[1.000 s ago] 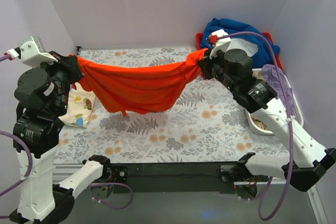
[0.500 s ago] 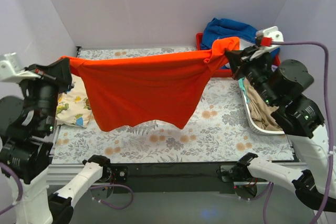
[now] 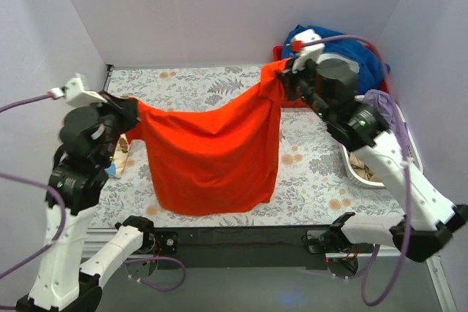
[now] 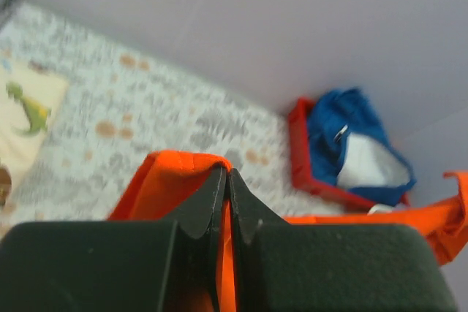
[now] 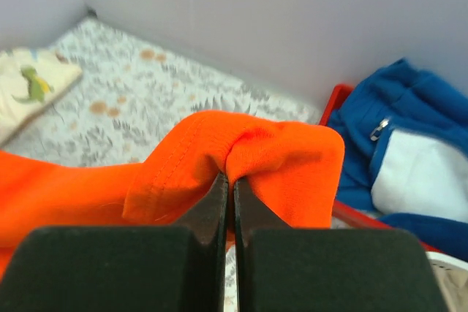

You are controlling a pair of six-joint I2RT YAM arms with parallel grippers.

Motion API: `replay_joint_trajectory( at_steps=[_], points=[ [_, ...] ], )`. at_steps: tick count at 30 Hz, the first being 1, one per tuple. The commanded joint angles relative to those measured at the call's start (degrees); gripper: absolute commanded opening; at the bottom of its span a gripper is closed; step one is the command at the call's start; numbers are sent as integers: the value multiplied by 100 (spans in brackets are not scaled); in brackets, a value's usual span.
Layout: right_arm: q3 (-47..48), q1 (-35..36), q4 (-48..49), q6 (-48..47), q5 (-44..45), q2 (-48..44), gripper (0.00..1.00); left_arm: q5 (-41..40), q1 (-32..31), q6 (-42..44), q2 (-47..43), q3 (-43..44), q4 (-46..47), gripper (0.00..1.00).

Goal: Fold and stack the t-shirts
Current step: Flatten the tshirt out

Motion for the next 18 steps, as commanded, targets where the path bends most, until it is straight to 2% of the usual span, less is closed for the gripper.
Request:
replay_joint_trajectory(
  at_steps=[1,6,8,12,13,14,15,16,17,18],
  points=[
    [-32,-13,143,-105,-293,716,1,323,-5,-676,82,-942,-317,0],
    [555,-13,231,-166,-189,1299,1,796,3,-722,493,-1883,41,0],
    [741,-13,231,-272,-119,1291,1,824,3,-721,670,-1955,253,0],
    [1207,-13,222,-702,661,1028,1,1411,3,-598,1425,-1815,912,0],
    [1399,-13,231,-799,786,966,1,1605,3,-511,1688,-1597,1113,8],
    [1514,-4,213,-982,1013,922,1,1946,3,-467,2134,-1491,1202,30],
    [1620,-4,196,-1045,1076,835,1,2324,3,-449,2434,-1342,1229,44],
    [1830,-13,170,-1107,1112,808,1,2502,-5,-440,2672,-1227,1247,54],
    [1919,-4,152,-1194,1086,781,1,2573,-5,-440,3136,-930,1169,56],
    [1989,-13,152,-1195,1034,738,1,2539,-31,-440,3288,-823,1081,66]
  ],
)
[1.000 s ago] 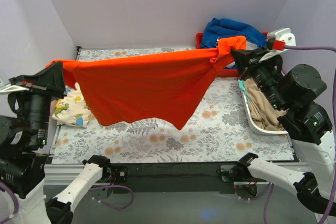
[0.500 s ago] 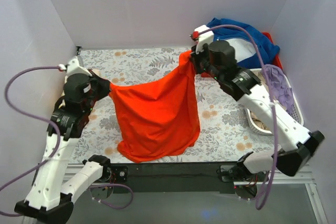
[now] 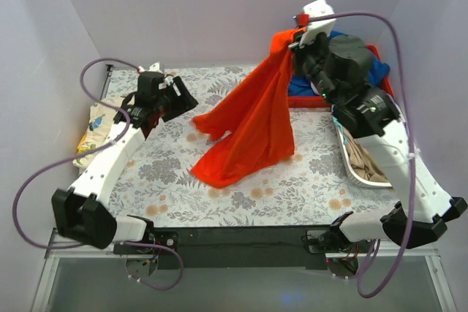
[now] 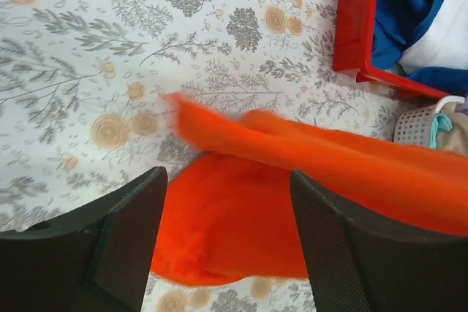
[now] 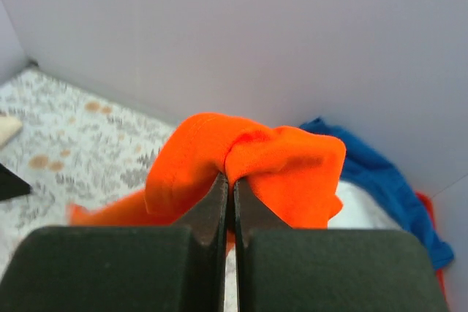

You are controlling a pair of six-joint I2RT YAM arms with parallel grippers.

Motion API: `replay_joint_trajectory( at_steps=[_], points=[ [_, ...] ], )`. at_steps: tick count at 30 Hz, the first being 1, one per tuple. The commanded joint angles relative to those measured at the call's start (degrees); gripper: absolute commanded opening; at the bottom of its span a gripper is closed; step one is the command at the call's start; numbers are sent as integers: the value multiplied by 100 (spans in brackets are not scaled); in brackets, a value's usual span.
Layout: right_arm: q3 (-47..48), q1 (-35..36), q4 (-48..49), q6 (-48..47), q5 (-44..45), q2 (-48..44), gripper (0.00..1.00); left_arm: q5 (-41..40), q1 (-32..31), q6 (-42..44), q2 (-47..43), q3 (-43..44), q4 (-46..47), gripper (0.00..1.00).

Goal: Fold and stack the t-shirts
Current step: Flatten the tshirt out

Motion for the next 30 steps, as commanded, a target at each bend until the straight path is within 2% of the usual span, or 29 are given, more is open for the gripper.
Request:
replay_joint_trajectory(
  at_steps=[1,4,5,9,11,18,24,25,27,28,30],
  points=[
    [545,-6,427,-384,284,-349,1,520,-56,100,643,498,149,67],
    [712,3,252,-87,-506,-183,1,124,-73,92,723,491,78,70],
    [756,-6,173,28,-1135,-95,1,62,-73,48,644,429,122,70],
    [538,195,-12,582,-2465,571,1,-272,-65,-66,74,52,350,72],
    [432,458,-56,784,-2861,845,1,-631,-65,-67,-226,59,272,73],
    [-86,1241,-320,1162,-3513,2128,1,-1967,-30,74,-894,577,-343,81],
    [-860,1470,-171,1347,-3734,2516,1,-2356,-21,258,-1412,868,-546,84],
    [-895,1470,-171,1347,-3655,2499,11,-2313,-21,293,-1483,833,-389,84],
    [-1010,1470,-162,1286,-3234,2315,40,-2172,-21,451,-1536,798,-204,85],
    [-1071,1470,-170,1260,-3007,2218,67,-1919,-12,504,-1501,806,-168,85],
    [-1238,1470,-162,1172,-2207,1814,90,-1567,-12,741,-1187,867,-194,85]
  ],
)
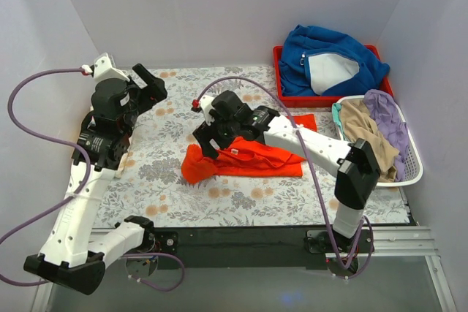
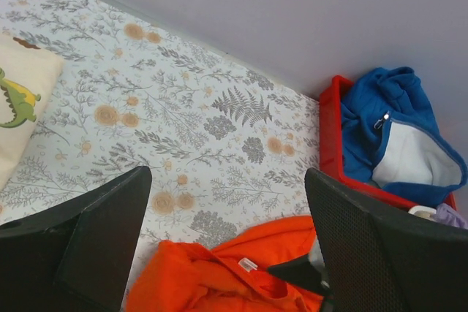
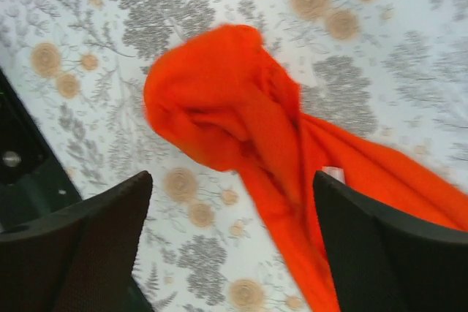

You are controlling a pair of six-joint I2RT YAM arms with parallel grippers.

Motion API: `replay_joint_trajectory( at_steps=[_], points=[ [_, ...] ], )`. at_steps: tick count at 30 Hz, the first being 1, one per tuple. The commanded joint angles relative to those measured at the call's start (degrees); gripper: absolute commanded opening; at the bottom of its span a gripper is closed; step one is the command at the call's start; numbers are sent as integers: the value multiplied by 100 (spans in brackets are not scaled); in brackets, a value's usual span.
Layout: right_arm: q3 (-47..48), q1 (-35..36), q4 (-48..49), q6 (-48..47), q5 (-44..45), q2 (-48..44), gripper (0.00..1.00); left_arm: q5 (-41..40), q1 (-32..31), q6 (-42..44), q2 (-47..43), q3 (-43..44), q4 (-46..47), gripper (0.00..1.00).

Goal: Fold and stack the t-shirts
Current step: Flatten the tshirt out

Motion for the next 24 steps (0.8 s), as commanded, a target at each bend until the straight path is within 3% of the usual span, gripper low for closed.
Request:
replay_joint_trajectory(
  at_steps=[1,4,8,12,17,24],
  points=[
    [-158,-49,267,-146,1238,-951,98,530,10,396,456,188,-32,85],
    [-501,-66,293,-217,2285,-1602,99,1330,10,467,1000,102,-7,85],
    [-1256,-389,249,238,3892,-2628,98,3024,10,450,1371,-400,678,84],
    [-2249,-1356,249,951,3906,-3579,99,4711,-147,414,2065,-594,1004,82],
    [-2963,-2025,258,1084,3809,-4335,99,4988,-622,327,2707,-725,1241,80],
    [-3191,-2132,249,1250,3633,-4354,98,4726,-1885,493,3541,-664,1435,77]
  ],
)
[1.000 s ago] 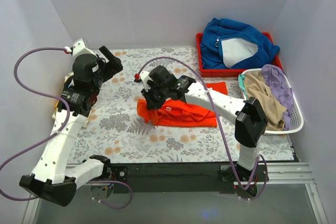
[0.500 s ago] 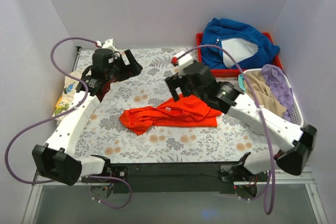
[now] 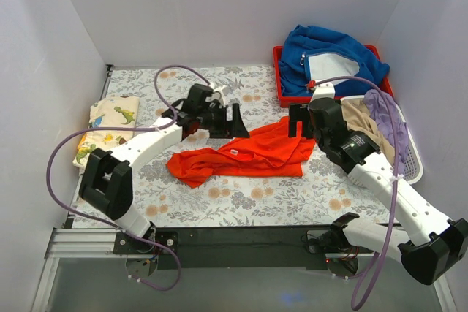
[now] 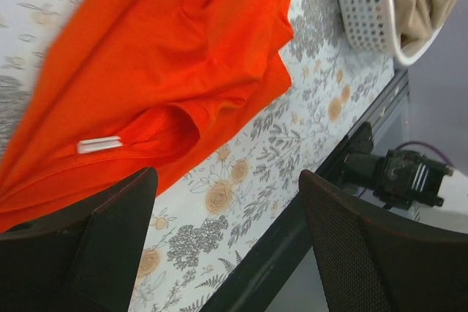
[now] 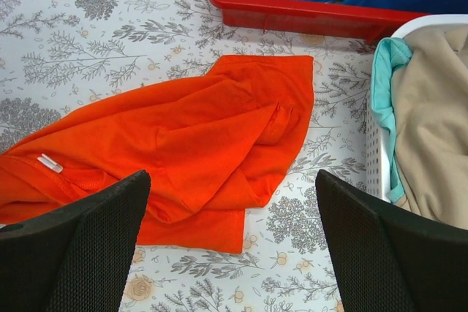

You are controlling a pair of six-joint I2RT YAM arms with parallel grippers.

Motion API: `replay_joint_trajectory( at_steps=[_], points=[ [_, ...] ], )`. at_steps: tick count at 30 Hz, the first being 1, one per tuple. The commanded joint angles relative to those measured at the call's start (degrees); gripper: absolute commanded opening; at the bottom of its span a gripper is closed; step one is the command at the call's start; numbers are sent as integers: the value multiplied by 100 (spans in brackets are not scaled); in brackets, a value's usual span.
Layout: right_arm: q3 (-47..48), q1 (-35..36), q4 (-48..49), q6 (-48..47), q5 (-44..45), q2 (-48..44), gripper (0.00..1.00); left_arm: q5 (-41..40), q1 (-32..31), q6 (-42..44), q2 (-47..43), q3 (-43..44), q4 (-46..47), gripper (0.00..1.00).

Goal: Fold and stack the t-shirts
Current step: Flatten the tshirt out

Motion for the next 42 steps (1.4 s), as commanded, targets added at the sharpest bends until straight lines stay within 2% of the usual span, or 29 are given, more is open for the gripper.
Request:
replay_joint_trajectory(
  at_steps=[1,3,9,19,23,27,33,37,38,41,42],
  points=[
    [-72,-44,153,202,-69,17,98,-96,-640,183,366,107,106,76],
    [-125,-53,179,228,-157,87,98,-501,-973,288,621,134,71,76],
    [-204,-88,284,245,-386,149,98,-1714,-1458,359,1123,186,62,75],
    [-310,-194,408,202,-632,158,98,-3279,-1634,253,1194,187,378,75],
    [-380,-220,452,228,-747,167,98,-3105,-1669,341,1255,274,440,74],
    [-398,-264,469,219,-747,193,98,-2840,-1748,341,1360,292,457,64],
    [-433,-317,487,210,-782,202,99,-1865,-1863,297,1325,327,519,51],
    [-451,-352,487,219,-791,202,98,-1777,-1907,350,1360,319,519,49],
    [-459,-361,487,210,-791,193,99,-1803,-1907,368,1404,319,519,44],
    [-459,-387,487,210,-808,184,98,-1873,-1916,394,1501,345,510,39],
    [-468,-396,487,202,-808,184,98,-1874,-1916,394,1571,345,502,34]
  ],
)
